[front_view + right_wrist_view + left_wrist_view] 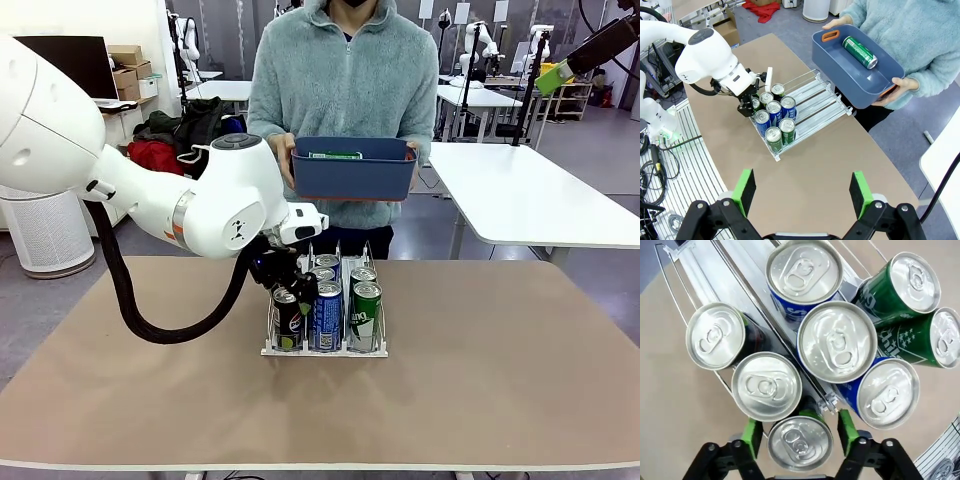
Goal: Fill the beverage cans into the dispenser.
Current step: Place the picked Pepsi coke in the line of the Automatic Can Dispenser with the same cans, then pick up the Sprite handed by the human.
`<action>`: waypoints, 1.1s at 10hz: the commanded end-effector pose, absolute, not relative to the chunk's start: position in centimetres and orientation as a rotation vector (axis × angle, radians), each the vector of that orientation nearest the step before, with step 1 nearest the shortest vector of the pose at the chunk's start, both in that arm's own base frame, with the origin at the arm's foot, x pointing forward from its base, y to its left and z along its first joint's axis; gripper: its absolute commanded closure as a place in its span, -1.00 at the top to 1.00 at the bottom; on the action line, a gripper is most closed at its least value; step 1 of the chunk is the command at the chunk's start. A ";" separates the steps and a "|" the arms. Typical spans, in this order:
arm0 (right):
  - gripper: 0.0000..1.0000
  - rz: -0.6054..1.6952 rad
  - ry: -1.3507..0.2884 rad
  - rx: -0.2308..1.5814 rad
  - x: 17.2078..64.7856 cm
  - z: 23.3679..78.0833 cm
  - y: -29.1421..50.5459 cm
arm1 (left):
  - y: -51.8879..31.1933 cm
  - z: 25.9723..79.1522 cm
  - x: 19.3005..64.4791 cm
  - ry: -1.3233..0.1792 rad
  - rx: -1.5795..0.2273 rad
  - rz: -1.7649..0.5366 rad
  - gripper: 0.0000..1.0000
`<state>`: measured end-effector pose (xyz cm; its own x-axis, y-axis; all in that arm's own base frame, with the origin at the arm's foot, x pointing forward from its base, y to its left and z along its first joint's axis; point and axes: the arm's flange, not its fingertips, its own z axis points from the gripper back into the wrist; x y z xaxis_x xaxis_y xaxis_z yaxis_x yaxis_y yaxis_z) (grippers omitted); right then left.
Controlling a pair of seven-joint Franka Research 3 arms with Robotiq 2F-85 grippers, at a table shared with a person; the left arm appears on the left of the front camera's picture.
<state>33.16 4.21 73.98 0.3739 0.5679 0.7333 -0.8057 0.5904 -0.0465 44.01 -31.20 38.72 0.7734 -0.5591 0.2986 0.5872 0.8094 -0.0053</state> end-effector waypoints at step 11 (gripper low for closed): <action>1.00 0.904 -0.781 0.346 33.2 73.9 4.3 | -30.7 45.4 41.8 -0.377 -0.067 -0.637 1.00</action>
